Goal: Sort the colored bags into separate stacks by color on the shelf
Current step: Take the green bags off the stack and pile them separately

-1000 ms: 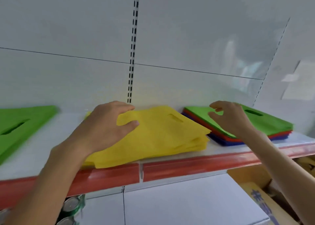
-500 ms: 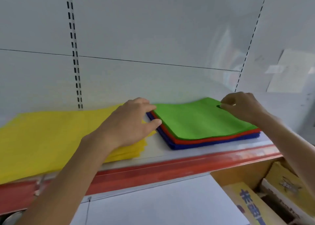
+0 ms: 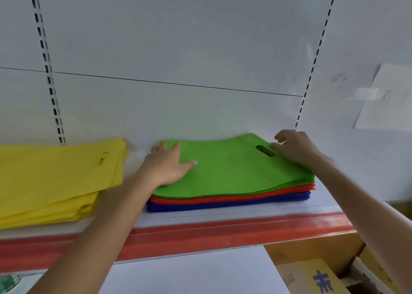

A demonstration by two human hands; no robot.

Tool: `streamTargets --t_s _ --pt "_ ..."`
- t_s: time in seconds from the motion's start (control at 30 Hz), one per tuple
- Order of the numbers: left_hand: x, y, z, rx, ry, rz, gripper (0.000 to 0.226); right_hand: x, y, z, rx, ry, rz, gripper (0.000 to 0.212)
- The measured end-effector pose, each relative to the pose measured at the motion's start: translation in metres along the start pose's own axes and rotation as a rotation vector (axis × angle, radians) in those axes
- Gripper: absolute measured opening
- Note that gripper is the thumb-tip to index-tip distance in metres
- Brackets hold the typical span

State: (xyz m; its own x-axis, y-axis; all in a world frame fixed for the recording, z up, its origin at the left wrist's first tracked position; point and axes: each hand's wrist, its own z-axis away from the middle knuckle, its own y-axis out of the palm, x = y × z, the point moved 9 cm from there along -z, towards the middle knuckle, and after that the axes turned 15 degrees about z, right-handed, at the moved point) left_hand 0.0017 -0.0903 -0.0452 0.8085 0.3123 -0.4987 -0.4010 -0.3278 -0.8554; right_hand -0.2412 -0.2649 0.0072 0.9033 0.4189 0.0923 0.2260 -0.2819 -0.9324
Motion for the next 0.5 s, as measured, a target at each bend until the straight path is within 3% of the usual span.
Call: streamTargets --t_s 0.17,0.5 --pt "0.020 0.004 -0.004 -0.015 -0.107 -0.040 0.081 -0.009 0.031 -0.013 0.078 0.011 -0.068 0.047" --pt "0.021 0.015 -0.006 0.040 -0.164 -0.095 0.068 -0.009 0.033 -0.015 0.015 -0.027 -0.118 0.036"
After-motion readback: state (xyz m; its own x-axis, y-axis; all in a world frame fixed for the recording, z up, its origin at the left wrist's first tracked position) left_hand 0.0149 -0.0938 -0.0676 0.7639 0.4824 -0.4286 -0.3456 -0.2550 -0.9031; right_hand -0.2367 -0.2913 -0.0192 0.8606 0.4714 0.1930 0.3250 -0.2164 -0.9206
